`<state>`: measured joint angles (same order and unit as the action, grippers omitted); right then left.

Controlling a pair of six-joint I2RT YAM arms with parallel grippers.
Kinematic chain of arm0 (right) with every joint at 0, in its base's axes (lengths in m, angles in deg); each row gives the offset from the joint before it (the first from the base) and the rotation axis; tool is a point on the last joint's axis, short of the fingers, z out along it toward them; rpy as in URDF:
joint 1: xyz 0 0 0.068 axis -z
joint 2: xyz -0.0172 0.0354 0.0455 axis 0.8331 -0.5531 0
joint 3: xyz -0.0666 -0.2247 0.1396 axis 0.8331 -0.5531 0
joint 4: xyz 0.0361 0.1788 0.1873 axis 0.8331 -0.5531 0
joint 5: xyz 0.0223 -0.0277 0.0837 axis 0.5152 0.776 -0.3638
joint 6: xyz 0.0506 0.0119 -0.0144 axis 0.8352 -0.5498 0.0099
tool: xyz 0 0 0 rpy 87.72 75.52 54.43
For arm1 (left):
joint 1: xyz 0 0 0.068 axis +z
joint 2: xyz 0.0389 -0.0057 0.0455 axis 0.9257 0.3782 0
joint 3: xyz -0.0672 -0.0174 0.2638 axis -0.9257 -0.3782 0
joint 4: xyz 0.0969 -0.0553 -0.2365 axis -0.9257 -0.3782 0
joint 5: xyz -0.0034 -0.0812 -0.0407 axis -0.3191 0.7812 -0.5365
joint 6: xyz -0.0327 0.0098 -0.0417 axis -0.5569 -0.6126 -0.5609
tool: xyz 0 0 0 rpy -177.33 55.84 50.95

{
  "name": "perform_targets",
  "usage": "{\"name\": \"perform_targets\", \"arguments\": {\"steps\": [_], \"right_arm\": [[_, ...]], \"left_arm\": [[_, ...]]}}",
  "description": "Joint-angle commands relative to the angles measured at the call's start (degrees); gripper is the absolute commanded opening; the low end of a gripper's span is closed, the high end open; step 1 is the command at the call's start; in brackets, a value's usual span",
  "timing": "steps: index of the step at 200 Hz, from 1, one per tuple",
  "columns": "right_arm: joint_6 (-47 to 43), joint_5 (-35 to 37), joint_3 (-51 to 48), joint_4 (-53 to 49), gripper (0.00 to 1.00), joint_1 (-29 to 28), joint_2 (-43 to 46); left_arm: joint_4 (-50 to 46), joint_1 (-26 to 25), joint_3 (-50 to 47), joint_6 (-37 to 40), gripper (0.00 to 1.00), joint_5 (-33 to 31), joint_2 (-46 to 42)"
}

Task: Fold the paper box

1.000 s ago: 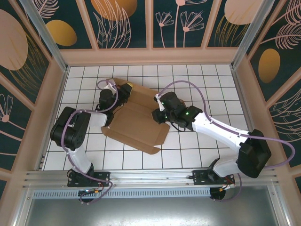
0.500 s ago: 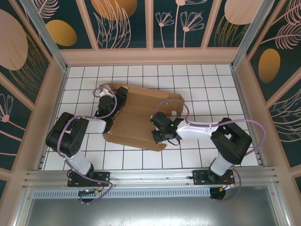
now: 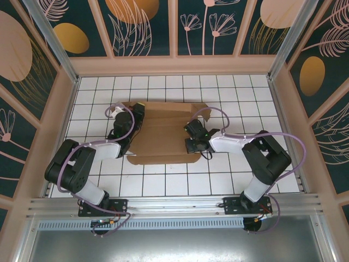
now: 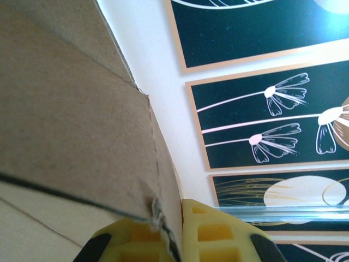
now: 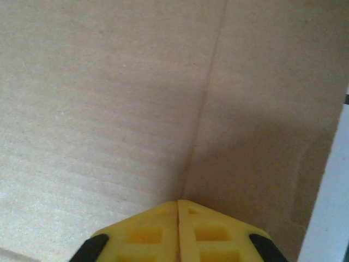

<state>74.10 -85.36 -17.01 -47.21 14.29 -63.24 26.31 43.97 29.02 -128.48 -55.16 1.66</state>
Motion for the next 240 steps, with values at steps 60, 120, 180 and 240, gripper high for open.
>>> {"name": "perform_targets", "arguments": {"steps": [60,120,180,240], "right_arm": [[3.5,-17.5,13.0,-5.7,0.50,10.5,15.2],[18.0,-22.3,21.0,-4.4,0.62,18.2,9.7],[21.0,-24.9,26.8,-1.4,0.64,17.5,-0.9],[24.2,-33.0,27.8,6.2,0.50,16.9,-6.9]], "left_arm": [[-7.5,-0.7,5.3,1.4,0.00,-6.5,2.2],[-2.1,-0.9,2.4,1.0,0.00,-4.9,2.3],[-2.3,-0.8,1.6,1.4,0.00,-5.2,1.0],[-2.1,-1.3,1.6,1.2,0.00,-4.6,1.0]]}}
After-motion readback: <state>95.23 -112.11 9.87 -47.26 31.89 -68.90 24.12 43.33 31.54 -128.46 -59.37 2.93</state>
